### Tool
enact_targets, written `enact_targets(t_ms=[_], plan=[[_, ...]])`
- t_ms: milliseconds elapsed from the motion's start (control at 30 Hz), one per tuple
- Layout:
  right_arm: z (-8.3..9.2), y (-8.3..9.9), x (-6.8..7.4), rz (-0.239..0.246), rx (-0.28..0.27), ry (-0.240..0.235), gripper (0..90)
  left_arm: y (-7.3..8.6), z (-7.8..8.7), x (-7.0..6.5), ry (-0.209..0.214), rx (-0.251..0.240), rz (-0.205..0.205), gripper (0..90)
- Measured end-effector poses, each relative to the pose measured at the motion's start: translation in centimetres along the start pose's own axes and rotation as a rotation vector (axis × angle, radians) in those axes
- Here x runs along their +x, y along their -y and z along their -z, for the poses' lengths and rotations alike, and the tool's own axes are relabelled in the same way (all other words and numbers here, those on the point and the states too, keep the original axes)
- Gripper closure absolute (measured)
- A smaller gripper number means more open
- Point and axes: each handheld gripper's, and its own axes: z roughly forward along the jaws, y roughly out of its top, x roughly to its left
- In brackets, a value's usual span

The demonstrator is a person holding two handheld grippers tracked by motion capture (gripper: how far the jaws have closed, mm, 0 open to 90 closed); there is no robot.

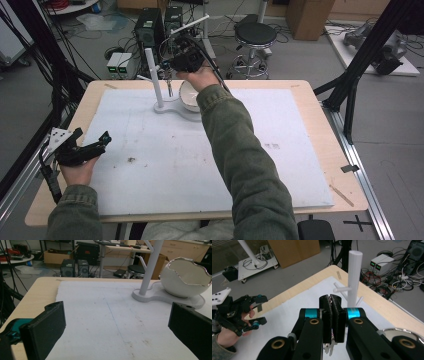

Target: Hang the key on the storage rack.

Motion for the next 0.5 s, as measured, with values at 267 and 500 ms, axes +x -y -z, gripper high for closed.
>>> enact_targets(t_ms=[267,500], plan=[[-1.6,-2.2,0.6,0.016,0.009,-0.008,88.1,0.0,0.0,0.3,-0.001,-0.010,0.023,1.7],[-2.9,-3.7,0.9,0.035,0.040,0.010,88.1,0.0,0.0,0.4,0.002,-0.006,0.016,1.7]])
